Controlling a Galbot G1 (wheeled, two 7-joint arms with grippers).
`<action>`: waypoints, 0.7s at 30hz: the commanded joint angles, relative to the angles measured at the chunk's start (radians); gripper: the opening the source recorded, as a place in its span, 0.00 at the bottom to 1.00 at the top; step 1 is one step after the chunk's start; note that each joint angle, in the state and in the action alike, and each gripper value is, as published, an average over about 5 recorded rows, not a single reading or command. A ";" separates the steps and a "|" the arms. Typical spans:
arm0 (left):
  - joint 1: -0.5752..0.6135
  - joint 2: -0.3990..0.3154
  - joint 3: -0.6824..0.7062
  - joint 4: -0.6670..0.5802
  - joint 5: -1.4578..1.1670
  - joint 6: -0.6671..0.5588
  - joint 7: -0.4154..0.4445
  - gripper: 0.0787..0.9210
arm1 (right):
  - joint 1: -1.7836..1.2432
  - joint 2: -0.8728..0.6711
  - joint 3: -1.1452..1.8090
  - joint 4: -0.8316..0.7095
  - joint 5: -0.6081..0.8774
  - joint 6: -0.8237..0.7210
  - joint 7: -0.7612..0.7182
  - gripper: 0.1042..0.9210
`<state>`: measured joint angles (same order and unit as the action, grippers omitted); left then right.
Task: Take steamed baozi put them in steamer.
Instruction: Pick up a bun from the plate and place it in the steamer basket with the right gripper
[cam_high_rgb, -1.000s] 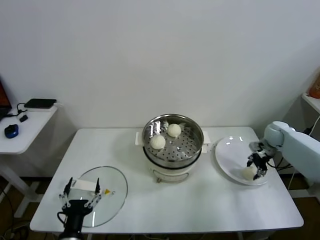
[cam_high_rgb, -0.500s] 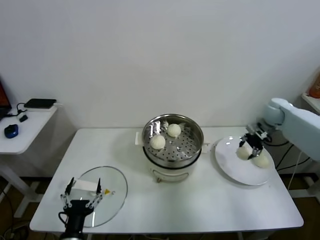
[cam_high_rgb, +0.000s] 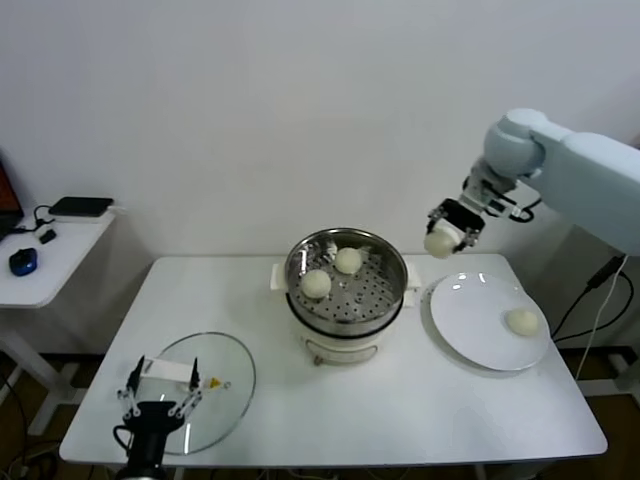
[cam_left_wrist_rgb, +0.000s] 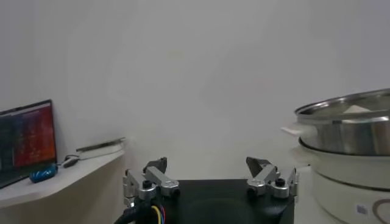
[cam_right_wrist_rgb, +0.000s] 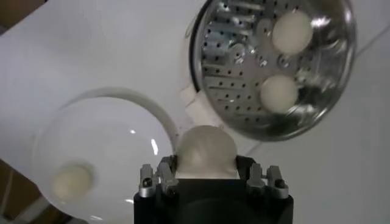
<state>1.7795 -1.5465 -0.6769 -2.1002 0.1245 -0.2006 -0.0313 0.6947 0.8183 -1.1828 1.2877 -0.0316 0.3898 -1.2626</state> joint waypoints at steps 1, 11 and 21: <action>-0.001 -0.001 -0.001 -0.002 0.000 0.002 -0.001 0.88 | 0.110 0.144 -0.010 0.143 -0.032 0.081 0.001 0.66; -0.011 0.000 -0.002 -0.011 0.003 0.012 -0.003 0.88 | -0.067 0.255 0.002 0.202 -0.131 0.070 0.003 0.66; -0.012 0.000 -0.007 -0.001 -0.001 0.011 -0.003 0.88 | -0.180 0.302 -0.011 0.135 -0.181 0.059 0.002 0.65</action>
<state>1.7649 -1.5467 -0.6840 -2.1066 0.1255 -0.1869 -0.0341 0.6144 1.0530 -1.1899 1.4352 -0.1564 0.4441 -1.2594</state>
